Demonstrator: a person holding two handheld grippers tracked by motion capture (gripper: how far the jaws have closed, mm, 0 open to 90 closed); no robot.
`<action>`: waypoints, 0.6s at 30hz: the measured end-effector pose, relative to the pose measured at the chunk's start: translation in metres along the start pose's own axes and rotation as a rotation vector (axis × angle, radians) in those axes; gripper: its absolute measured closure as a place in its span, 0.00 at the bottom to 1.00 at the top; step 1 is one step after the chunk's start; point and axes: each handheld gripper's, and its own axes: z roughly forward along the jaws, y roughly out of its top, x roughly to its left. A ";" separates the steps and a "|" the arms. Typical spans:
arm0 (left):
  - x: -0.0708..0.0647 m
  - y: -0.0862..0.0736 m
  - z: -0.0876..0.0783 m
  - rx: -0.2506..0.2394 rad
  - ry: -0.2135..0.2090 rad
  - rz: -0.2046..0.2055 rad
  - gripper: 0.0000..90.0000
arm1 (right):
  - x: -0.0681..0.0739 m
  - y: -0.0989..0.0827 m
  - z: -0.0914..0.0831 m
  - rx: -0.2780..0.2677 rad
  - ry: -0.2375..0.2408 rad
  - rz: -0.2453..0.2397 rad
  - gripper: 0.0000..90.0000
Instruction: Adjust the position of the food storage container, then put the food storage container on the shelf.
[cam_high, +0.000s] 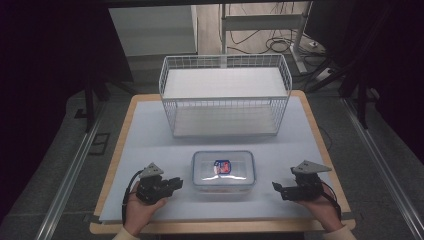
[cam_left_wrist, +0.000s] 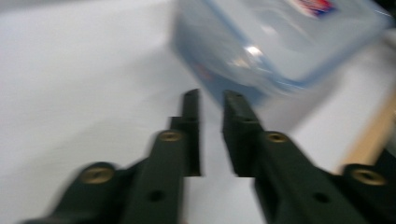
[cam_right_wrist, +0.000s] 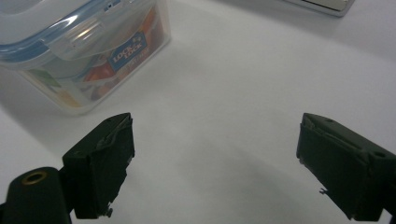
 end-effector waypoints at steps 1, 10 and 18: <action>0.003 0.000 0.001 -0.009 0.024 -0.021 0.74 | 0.000 0.000 0.000 0.000 0.000 -0.002 0.12; 0.008 0.003 0.004 -0.017 0.027 -0.093 0.30 | -0.001 0.000 0.000 -0.027 0.013 0.022 0.12; 0.007 0.006 0.005 -0.010 0.002 -0.084 0.22 | 0.001 0.002 -0.001 -0.053 0.027 0.036 0.13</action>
